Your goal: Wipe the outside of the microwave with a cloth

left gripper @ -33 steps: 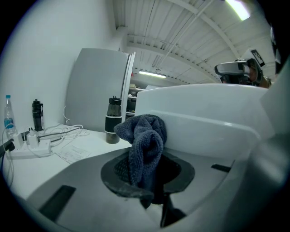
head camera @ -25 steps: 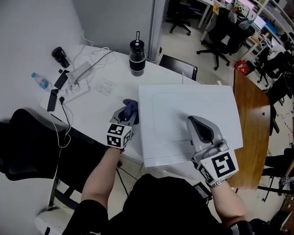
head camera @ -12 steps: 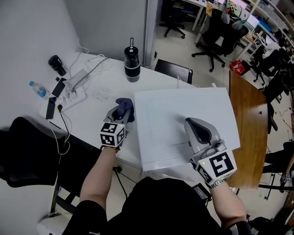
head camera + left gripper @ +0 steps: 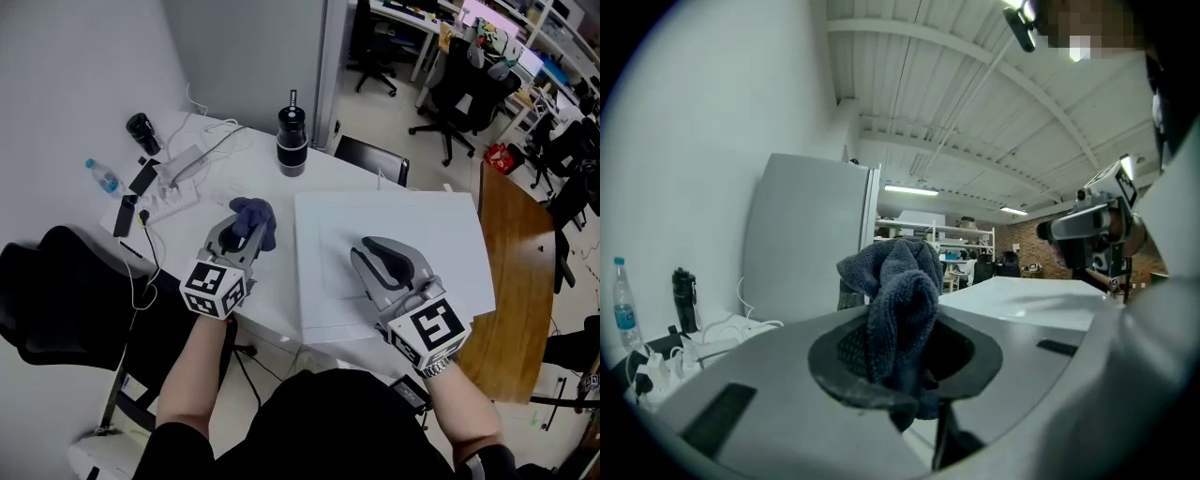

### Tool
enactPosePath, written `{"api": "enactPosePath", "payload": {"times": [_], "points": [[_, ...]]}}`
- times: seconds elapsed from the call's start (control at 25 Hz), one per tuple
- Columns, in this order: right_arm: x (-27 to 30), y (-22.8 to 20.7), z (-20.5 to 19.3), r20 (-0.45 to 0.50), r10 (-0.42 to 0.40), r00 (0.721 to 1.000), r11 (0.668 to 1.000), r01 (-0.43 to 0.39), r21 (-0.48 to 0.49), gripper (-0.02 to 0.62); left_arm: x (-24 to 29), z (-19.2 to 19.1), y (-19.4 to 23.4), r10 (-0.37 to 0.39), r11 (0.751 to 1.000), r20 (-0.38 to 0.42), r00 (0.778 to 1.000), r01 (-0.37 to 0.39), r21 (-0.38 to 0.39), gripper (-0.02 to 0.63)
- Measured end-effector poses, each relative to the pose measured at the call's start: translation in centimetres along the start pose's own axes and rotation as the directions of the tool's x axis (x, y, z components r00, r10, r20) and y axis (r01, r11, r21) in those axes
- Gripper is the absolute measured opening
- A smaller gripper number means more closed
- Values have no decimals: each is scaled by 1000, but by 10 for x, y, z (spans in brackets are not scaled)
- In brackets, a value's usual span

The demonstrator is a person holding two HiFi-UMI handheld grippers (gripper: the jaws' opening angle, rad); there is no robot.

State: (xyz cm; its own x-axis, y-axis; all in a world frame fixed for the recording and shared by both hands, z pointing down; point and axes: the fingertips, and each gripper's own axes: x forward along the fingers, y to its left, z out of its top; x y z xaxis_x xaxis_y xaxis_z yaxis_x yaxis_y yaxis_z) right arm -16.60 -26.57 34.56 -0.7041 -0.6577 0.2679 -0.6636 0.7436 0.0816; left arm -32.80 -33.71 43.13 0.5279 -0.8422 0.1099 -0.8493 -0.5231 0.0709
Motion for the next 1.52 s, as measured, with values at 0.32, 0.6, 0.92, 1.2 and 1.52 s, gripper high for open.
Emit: {"api": "enactPosePath", "payload": {"times": [0.32,0.6,0.92,1.2,1.52], "points": [[19,51,19,13,234,972,970,-233,-63,170,-47,63,-63,-245,969,62,968,244,31,80],[24,105,16,-46,438,898,892,-440,-104,247,-86,89,-116,-495,869,61,867,495,21,83],[28,127,8,-80,486,870,853,-492,-172,249,-98,84,-128,-553,832,58,831,555,-22,100],[38,124,10,-64,440,896,881,-444,-163,165,-100,85,-137,-594,800,66,802,597,-60,120],[46,95,-1,-107,341,934,938,-346,-32,95,-98,78,-116,-537,843,35,843,538,-23,143]]}}
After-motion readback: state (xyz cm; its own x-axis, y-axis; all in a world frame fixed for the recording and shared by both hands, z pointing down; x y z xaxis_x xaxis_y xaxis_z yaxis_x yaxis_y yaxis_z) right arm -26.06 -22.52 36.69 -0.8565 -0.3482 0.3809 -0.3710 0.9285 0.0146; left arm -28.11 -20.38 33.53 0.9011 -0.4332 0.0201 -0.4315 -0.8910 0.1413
